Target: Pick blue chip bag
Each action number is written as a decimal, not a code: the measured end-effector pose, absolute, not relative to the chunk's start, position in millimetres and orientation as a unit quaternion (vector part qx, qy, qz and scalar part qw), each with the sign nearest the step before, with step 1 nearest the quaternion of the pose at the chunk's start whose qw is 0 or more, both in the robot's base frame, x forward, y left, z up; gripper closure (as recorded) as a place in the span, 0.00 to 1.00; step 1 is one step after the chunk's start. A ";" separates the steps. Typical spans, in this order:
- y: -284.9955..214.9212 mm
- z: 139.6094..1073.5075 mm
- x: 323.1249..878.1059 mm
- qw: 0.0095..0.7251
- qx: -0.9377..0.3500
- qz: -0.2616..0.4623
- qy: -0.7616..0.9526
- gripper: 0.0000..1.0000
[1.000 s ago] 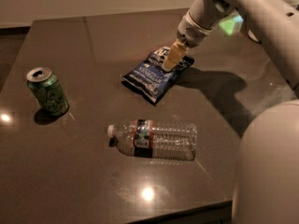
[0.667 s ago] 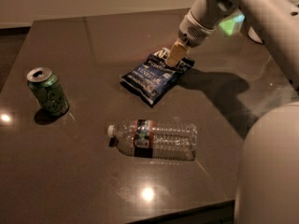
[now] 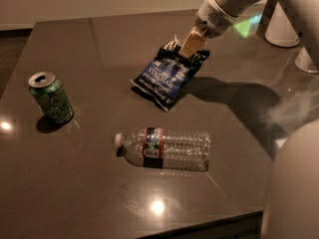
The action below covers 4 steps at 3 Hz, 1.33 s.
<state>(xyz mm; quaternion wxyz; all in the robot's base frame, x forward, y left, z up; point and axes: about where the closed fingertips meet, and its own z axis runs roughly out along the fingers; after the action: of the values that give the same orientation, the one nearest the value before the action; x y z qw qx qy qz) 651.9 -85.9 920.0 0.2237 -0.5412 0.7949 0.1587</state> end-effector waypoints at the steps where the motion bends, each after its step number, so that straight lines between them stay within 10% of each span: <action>1: -84.3 959.1 640.6 0.256 -0.552 0.169 0.776 1.00; 4: -81.7 1048.3 643.4 0.327 -0.573 0.147 0.737 1.00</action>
Offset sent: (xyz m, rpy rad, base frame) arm -0.0242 -0.0008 0.1352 0.1274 -0.1862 0.0919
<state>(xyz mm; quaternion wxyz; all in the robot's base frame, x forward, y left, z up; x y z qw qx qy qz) 643.4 -81.7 1048.3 0.3267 -0.5726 0.7375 0.1467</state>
